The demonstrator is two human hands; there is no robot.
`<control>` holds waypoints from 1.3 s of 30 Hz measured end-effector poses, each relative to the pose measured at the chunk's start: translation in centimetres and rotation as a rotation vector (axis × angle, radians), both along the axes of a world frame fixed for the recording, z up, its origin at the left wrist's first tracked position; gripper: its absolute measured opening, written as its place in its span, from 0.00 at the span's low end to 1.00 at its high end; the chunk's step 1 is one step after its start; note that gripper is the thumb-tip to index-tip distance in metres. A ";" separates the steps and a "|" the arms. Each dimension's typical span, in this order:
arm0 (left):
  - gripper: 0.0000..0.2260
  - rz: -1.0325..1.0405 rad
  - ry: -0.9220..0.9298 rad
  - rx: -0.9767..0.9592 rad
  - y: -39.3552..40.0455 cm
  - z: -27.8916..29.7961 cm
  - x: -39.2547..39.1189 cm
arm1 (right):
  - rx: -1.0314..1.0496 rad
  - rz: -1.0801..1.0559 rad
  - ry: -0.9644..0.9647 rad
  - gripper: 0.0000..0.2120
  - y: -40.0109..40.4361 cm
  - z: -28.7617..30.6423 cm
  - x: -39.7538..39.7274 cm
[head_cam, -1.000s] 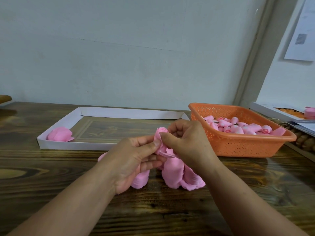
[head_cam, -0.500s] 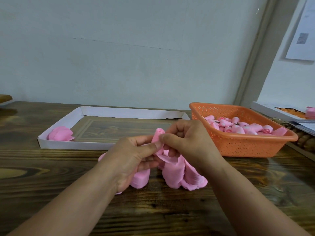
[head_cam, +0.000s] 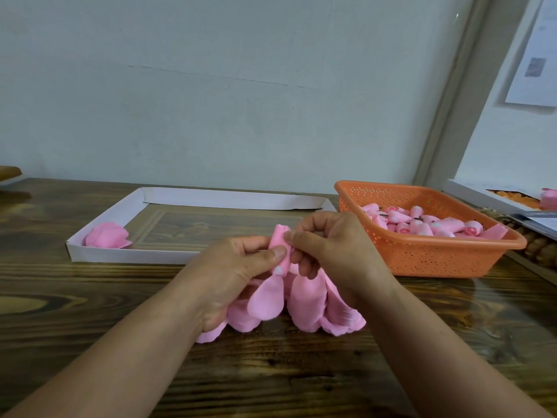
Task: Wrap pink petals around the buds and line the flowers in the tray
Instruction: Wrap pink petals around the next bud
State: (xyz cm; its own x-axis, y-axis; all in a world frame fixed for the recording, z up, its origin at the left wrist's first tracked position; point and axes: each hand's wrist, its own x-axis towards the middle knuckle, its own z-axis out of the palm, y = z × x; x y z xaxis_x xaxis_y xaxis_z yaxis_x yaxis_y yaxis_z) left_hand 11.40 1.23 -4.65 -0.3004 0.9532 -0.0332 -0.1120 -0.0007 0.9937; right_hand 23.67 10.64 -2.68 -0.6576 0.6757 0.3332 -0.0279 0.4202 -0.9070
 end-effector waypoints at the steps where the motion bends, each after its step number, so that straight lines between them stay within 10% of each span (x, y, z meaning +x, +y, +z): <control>1: 0.12 0.001 -0.009 0.012 0.1 0.0 0.0 | 0.000 -0.004 0.004 0.11 0.0 0.0 0.0; 22: 0.08 -0.099 -0.306 0.019 -0.1 0.6 -0.4 | 0.105 -0.046 0.066 0.02 0.6 0.3 1.1; 29: 0.07 -0.075 -0.377 0.006 -0.1 0.8 -0.8 | 0.497 0.318 -0.345 0.32 0.8 0.5 3.5; 39: 0.13 -0.077 -0.429 0.042 0.1 0.6 -0.2 | 0.389 0.129 -0.096 0.05 -0.2 -0.2 1.1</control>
